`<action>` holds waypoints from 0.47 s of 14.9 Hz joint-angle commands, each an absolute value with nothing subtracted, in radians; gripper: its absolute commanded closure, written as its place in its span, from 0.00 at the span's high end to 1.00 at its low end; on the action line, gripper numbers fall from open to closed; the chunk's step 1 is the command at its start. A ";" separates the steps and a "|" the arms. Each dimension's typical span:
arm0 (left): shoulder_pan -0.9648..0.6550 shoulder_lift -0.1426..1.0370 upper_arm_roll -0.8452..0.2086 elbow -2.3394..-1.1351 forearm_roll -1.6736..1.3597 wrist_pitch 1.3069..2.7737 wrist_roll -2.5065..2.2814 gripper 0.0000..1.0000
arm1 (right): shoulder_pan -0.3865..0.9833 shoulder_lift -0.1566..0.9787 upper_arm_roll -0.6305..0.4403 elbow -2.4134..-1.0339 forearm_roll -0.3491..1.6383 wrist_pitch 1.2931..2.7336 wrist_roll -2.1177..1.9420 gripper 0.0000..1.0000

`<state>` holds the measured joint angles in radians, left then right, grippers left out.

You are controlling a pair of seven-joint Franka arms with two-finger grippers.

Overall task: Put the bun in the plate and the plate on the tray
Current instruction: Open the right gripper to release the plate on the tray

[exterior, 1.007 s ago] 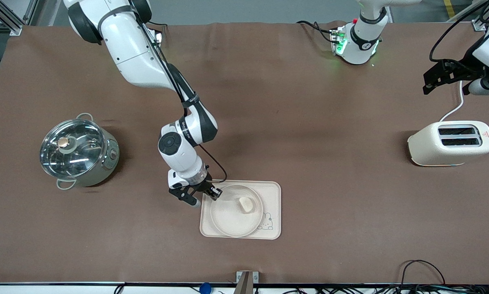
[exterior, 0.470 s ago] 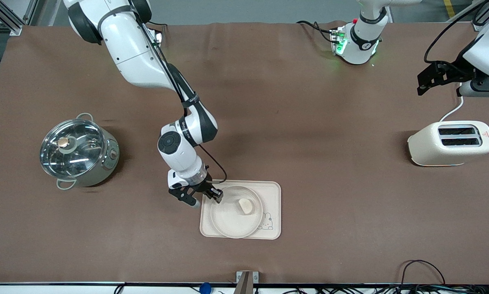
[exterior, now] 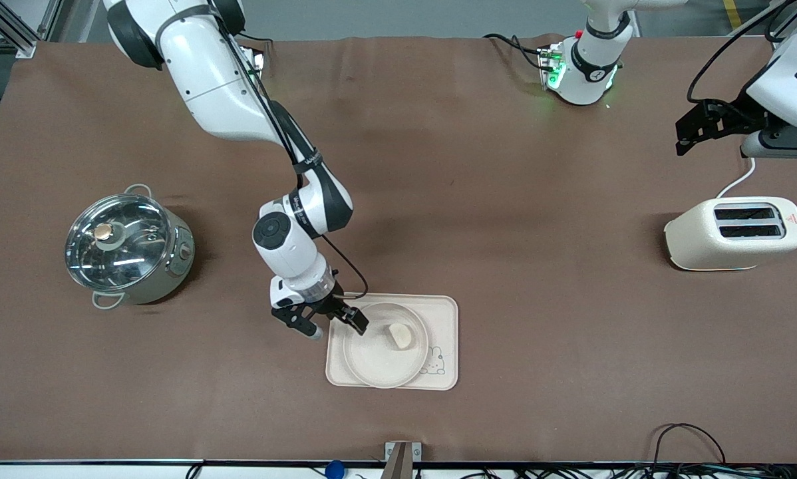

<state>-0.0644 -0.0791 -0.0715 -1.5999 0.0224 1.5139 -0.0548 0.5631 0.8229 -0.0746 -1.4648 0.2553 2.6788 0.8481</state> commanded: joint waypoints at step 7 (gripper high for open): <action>-0.061 -0.072 -0.074 -1.606 0.044 1.568 -0.066 1.00 | 0.487 0.363 -0.124 -1.770 0.183 2.373 0.527 1.00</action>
